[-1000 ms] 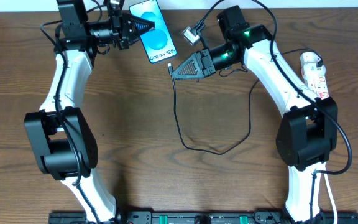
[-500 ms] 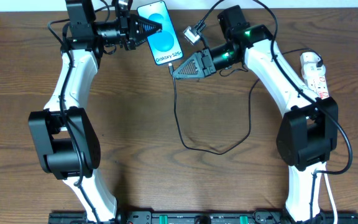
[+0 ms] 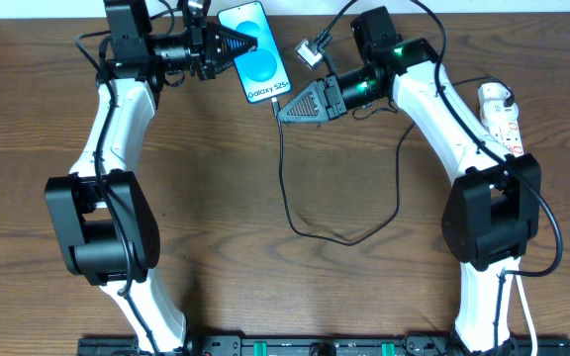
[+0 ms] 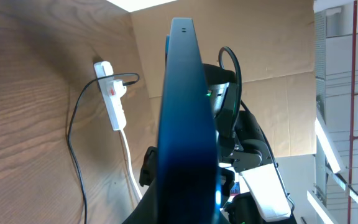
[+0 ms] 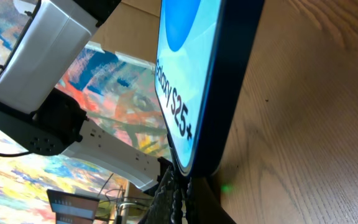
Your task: Plug charger to phone and switch on socket
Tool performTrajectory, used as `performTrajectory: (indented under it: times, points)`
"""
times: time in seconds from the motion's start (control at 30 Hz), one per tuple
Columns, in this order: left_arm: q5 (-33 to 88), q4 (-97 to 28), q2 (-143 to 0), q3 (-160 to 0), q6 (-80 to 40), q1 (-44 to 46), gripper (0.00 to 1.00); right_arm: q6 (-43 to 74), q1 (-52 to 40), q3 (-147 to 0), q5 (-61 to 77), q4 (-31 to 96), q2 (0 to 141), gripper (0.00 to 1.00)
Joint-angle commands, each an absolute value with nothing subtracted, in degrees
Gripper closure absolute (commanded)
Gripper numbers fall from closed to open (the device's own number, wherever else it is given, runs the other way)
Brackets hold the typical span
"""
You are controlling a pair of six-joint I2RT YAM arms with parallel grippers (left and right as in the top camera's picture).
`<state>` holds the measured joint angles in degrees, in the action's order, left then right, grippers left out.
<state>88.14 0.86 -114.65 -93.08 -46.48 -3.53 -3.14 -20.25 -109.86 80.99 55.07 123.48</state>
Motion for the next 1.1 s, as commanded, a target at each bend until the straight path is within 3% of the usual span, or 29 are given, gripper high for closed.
performTrajectory:
  times: [0.0, 1.07]
  points:
    - [90.15, 0.93, -113.8, -93.23, -46.09, -3.03, 0.93, -2.61, -20.03, -110.13, 81.8, 54.83, 121.51, 0.99]
    - [90.15, 0.95, -113.8, -93.23, -46.09, -3.03, 0.93, -1.69, -20.6, -110.13, 81.17, 54.68, 121.51, 0.99]
